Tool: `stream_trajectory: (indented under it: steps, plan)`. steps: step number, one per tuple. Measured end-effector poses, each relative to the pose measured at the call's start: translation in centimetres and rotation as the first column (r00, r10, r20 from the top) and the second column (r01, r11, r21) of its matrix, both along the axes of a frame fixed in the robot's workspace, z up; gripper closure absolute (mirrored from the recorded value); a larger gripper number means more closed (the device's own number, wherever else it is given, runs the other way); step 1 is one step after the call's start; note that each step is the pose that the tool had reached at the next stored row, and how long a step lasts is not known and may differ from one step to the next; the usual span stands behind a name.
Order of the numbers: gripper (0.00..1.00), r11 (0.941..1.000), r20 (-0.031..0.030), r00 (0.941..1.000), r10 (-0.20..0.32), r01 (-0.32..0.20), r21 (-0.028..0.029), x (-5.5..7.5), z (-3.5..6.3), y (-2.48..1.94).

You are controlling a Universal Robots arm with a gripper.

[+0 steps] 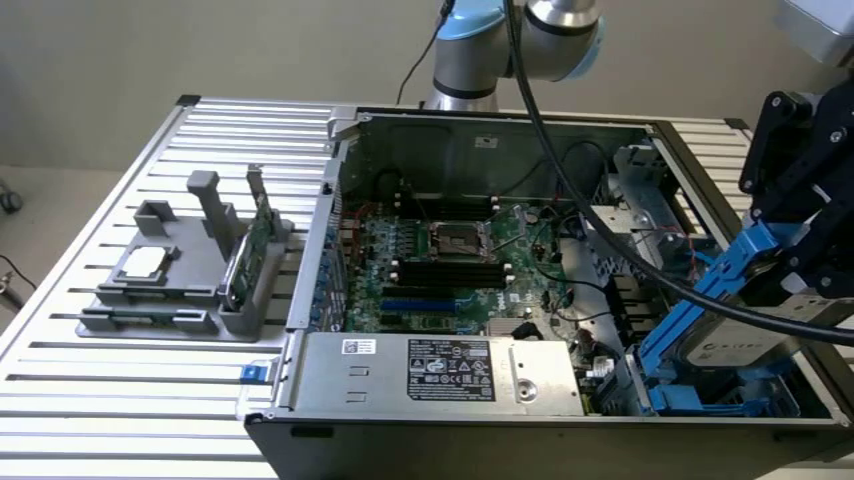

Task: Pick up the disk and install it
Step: 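Insert the disk into the insertion slot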

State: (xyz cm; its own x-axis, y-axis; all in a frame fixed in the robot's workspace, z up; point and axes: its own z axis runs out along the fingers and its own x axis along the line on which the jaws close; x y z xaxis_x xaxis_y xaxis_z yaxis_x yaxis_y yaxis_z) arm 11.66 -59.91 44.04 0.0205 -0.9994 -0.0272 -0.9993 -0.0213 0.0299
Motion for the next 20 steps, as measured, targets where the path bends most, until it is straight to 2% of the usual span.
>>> stream_trajectory:
  steps: [10,20]
  plan:
    - [0.67,1.0000,-0.0014,1.0000,0.001,-0.001,0.0049,0.1,-1.09,0.07]
    - [0.67,1.0000,-0.0060,1.0000,0.001,-0.001,0.0082,0.1,-2.24,0.14]
